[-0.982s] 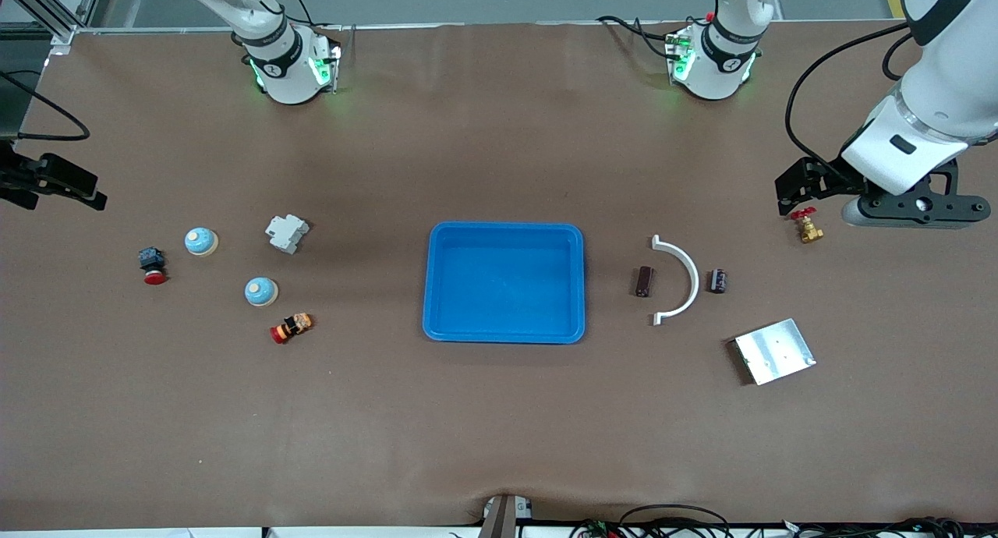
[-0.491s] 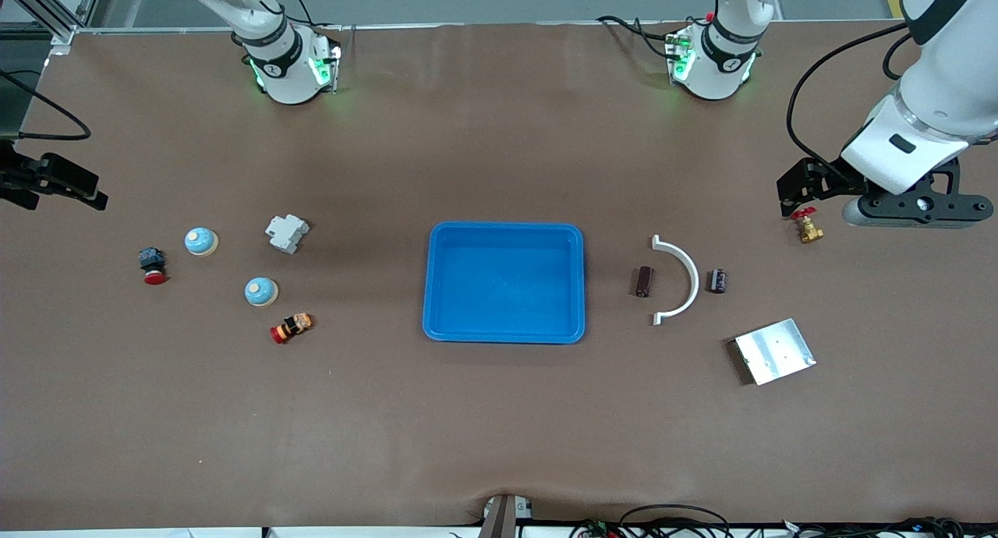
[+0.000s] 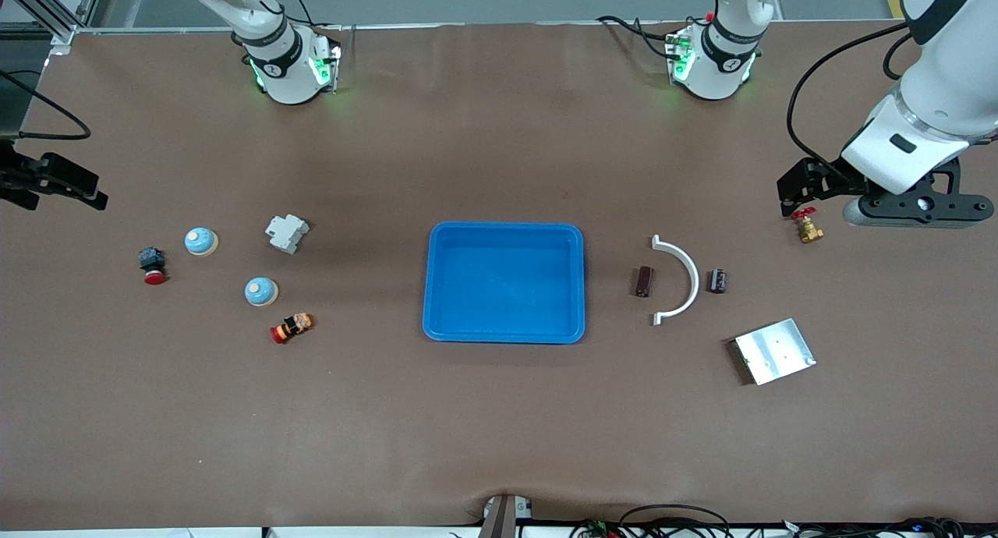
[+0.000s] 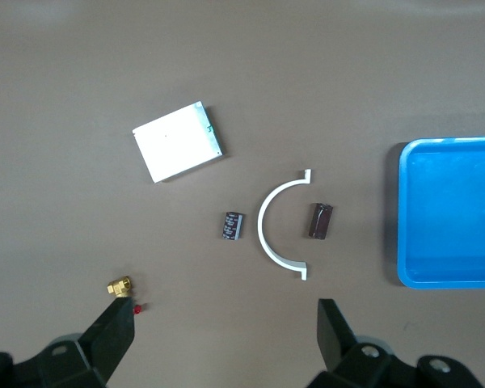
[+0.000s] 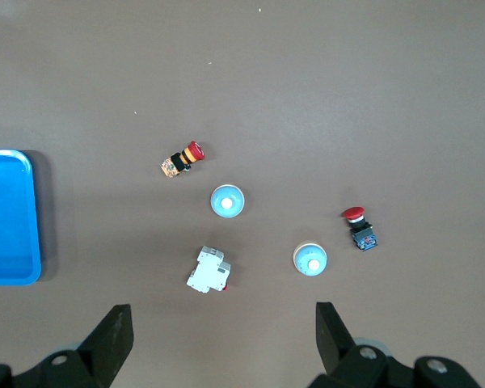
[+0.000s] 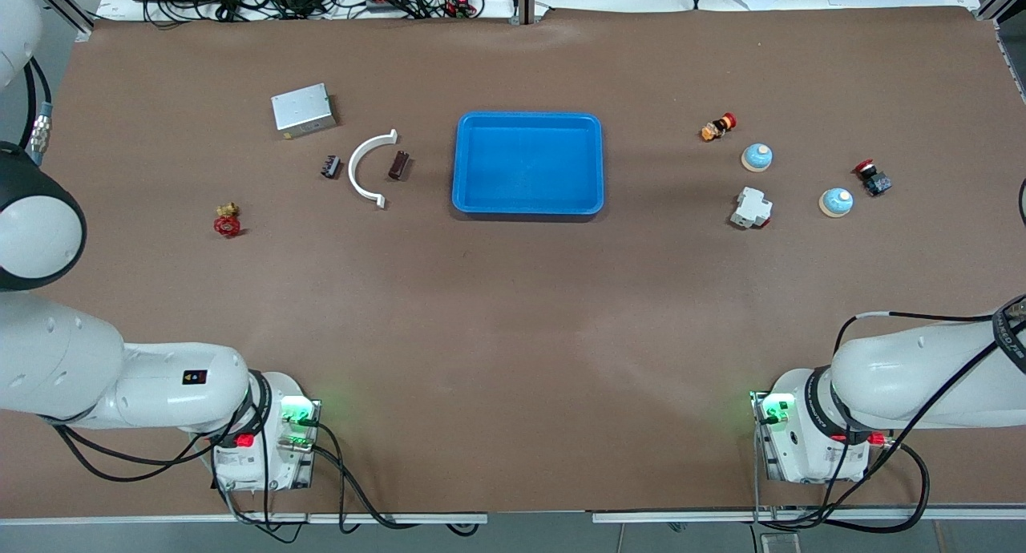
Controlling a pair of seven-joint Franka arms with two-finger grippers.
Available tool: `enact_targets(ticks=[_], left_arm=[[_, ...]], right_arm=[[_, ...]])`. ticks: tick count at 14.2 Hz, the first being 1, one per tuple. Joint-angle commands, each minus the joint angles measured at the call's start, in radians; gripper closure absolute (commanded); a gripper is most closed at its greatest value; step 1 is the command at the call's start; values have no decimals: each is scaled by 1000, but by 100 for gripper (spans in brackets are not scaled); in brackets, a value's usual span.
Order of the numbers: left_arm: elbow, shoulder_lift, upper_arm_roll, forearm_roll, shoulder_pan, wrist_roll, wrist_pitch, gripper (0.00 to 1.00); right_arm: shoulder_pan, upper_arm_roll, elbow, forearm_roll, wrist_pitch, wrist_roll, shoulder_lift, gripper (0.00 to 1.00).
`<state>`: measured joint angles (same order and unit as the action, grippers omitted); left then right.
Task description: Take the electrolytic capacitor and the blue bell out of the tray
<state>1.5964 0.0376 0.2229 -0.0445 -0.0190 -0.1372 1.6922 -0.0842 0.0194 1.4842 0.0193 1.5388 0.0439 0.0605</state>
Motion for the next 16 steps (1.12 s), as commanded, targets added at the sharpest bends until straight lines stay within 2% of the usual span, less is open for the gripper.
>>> enact_targets(ticks=[1,16], left_arm=[[2,-16,7,-12,-7,-1,4,0],[2,-16,9,-23,-4,-1,6,0]], right_arm=[[6,2,-10,-13,-12,5,-5,0],[3,1,-9,-12,-5,4,-5,0]])
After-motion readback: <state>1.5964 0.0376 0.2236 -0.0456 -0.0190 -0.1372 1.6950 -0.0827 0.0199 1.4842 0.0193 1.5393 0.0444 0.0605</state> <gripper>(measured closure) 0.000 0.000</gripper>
